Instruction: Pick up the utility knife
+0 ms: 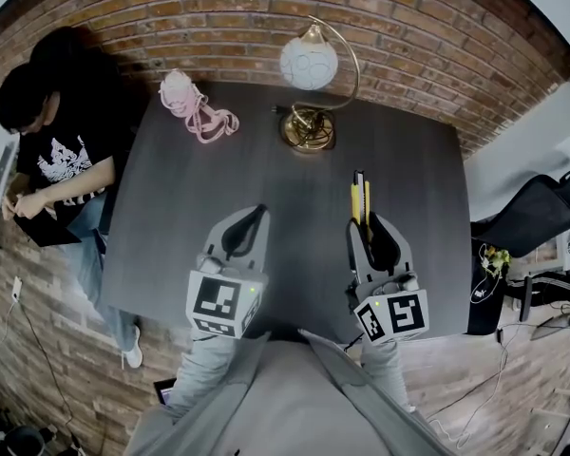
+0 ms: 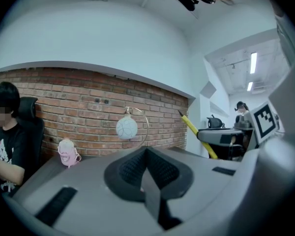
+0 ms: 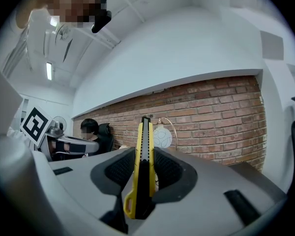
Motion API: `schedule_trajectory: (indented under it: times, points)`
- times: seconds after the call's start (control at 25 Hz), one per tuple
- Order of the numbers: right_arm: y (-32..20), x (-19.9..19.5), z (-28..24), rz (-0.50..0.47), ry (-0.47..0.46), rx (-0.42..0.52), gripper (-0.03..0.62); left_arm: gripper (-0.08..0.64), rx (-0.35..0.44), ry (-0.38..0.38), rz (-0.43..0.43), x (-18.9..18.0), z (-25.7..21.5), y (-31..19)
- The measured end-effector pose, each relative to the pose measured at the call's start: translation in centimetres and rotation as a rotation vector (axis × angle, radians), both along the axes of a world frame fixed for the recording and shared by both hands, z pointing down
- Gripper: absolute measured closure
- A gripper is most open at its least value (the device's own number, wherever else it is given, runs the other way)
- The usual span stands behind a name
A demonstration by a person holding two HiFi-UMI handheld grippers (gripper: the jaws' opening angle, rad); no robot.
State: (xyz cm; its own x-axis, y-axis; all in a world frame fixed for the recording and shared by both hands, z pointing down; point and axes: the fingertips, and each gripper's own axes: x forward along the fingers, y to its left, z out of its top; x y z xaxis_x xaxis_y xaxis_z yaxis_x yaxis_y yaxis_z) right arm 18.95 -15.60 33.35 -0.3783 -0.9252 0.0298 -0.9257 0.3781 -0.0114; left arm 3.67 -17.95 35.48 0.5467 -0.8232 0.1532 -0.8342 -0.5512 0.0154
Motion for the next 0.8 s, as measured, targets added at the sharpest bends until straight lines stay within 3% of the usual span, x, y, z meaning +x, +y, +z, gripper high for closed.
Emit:
schedule_trajectory:
  times: [0.8]
  points:
    - [-0.3,0.1,1.2,-0.004,-0.002,-0.026,0.462,0.541,-0.009,-0.014,0.005,0.0,0.9,-0.1]
